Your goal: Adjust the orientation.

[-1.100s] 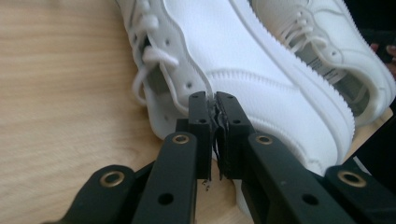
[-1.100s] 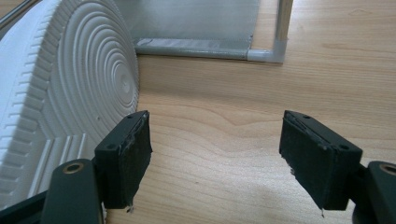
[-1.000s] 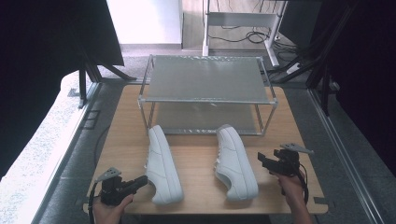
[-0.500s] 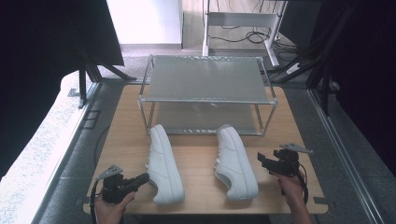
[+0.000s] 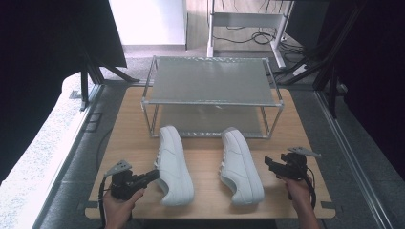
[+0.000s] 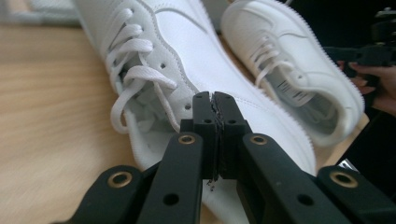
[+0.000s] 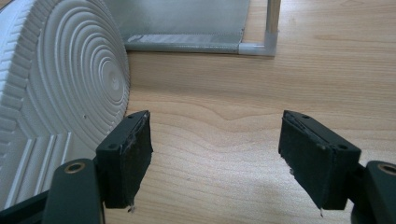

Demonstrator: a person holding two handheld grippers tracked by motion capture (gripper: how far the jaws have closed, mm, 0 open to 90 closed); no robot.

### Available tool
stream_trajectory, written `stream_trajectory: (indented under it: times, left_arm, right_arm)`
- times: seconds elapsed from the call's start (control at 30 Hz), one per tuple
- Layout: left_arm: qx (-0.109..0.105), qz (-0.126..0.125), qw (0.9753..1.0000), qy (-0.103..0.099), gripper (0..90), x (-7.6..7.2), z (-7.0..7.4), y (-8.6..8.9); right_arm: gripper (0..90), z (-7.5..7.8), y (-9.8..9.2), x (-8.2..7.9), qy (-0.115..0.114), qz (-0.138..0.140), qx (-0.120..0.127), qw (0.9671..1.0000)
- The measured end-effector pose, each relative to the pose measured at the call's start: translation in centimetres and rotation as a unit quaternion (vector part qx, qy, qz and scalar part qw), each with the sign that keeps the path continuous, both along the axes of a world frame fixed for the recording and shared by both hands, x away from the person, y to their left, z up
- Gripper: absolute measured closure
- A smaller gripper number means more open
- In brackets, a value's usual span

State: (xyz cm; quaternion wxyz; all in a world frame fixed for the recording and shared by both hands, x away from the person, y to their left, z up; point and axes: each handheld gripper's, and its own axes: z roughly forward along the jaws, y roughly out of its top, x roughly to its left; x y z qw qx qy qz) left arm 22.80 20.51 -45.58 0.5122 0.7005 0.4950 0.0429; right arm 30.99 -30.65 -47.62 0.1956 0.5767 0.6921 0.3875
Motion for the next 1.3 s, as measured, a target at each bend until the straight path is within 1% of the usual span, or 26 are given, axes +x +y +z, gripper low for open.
stream_trajectory:
  times: [0.1,0.17,0.27,0.3,0.33,0.37,0.4,0.43,0.47,0.5,0.53,0.57,0.67,0.7,0.73,0.77,0.8,0.83,0.87,0.93,0.97,1.13,1.17,1.23,1.27,1.3]
  left_arm:
    - [-0.009,-0.014,0.9998,-0.008,89.3,0.9,0.8,-1.4]
    - [-0.008,-0.022,0.9997,-0.011,89.5,1.3,1.2,-2.1]
    - [-0.007,-0.04,0.9991,-0.013,90.0,2.5,1.7,-3.9]
    - [-0.003,-0.049,0.9987,-0.013,90.0,3.4,2.0,-5.4]
    - [-0.003,-0.049,0.9987,-0.013,89.9,3.4,2.0,-5.4]
    - [0.027,-0.058,0.9979,-0.015,89.9,4.2,2.1,-7.1]
    - [0.027,-0.058,0.9979,-0.015,90.0,4.2,2.1,-7.1]
    - [0.022,-0.073,0.9971,-0.006,90.0,5.0,1.9,-8.4]
    - [0.022,-0.073,0.9971,-0.006,90.0,5.0,1.9,-8.4]
    - [0.026,-0.083,0.9961,-0.009,90.0,5.2,2.0,-9.4]
    - [0.026,-0.083,0.9961,-0.009,90.0,5.2,2.0,-9.4]
    - [0.032,-0.09,0.9954,-0.012,90.0,5.2,2.3,-10.0]
    - [0.047,-0.1,0.9937,-0.02,90.0,5.0,2.7,-10.9]
    - [0.056,-0.106,0.9926,-0.021,90.0,5.0,2.8,-11.3]
    - [0.056,-0.106,0.9926,-0.021,90.0,5.0,2.8,-11.3]
    - [0.068,-0.114,0.991,-0.018,90.0,5.2,2.7,-11.9]
    - [0.068,-0.114,0.991,-0.018,90.0,5.2,2.7,-11.9]
    - [0.076,-0.117,0.9902,-0.011,89.8,5.3,2.2,-12.3]
    - [0.076,-0.117,0.9902,-0.011,89.7,5.3,2.2,-12.3]
    - [0.08,-0.121,0.9894,-0.001,89.7,5.6,1.5,-12.7]
    - [0.089,-0.119,0.989,0.002,89.9,5.7,0.9,-12.9]
    - [0.079,-0.12,0.9896,0.008,90.0,5.7,0.2,-12.8]
    - [0.082,-0.121,0.9893,0.007,90.0,5.7,0.2,-12.7]
    - [0.105,-0.116,0.9876,0.003,90.0,5.5,0.0,-12.6]
    - [0.113,-0.115,0.9869,0.007,90.0,5.5,-0.3,-12.6]
    - [0.113,-0.116,0.9867,0.013,90.0,5.5,-0.7,-12.4]
  right_arm:
    - [26.3,0.0,0.0,0.0,0.0,-0.002,0.001,1.0]
    - [26.2,-0.1,0.0,0.0,0.002,-0.001,-0.001,1.0]
    - [26.2,-0.2,-0.1,0.1,0.001,-0.002,-0.001,1.0]
    - [26.3,-0.2,-0.2,0.1,0.001,-0.003,-0.002,1.0]
    - [26.3,-0.2,-0.2,0.1,0.001,-0.003,-0.002,1.0]
    - [26.3,-0.2,-0.2,0.1,0.003,-0.003,-0.003,1.0]
    - [26.3,-0.2,-0.2,0.1,0.003,-0.003,-0.003,1.0]
    - [26.3,-0.3,-0.3,0.1,0.003,-0.003,-0.004,1.0]
    - [26.3,-0.3,-0.3,0.1,0.003,-0.003,-0.004,1.0]
    - [26.3,-0.3,-0.4,0.1,0.003,-0.005,-0.004,1.0]
    - [26.3,-0.3,-0.4,0.1,0.003,-0.005,-0.004,1.0]
    - [26.4,-0.3,-0.4,0.1,0.003,-0.006,-0.004,1.0]
    - [26.5,-0.4,-0.6,0.1,0.005,-0.009,-0.003,0.9999]
    - [26.5,-0.4,-0.6,0.1,0.007,-0.008,-0.004,0.9999]
    - [26.5,-0.4,-0.6,0.1,0.007,-0.008,-0.004,0.9999]
    - [26.5,-0.4,-0.4,0.1,0.008,-0.007,-0.005,0.9999]
    - [26.5,-0.5,-0.4,0.1,0.007,-0.007,-0.005,0.9999]
    - [26.5,-0.5,-0.3,0.1,0.007,-0.006,-0.006,0.9999]
    - [26.5,-0.5,-0.3,0.1,0.007,-0.006,-0.006,0.9999]
    - [26.5,-0.6,-0.2,0.1,0.01,-0.003,-0.009,0.9999]
    - [26.5,-0.7,-0.1,0.1,0.009,-0.003,-0.009,0.9999]
    - [26.5,-0.9,-0.1,0.3,0.017,-0.001,-0.012,0.9998]
    - [26.5,-0.9,-0.1,0.3,0.017,-0.001,-0.012,0.9998]
    - [26.6,-0.8,-0.2,0.2,0.017,-0.002,-0.012,0.9998]
    - [26.6,-0.8,-0.2,0.2,0.017,-0.002,-0.012,0.9998]
    - [26.6,-0.8,-0.3,0.2,0.016,-0.003,-0.012,0.9998]
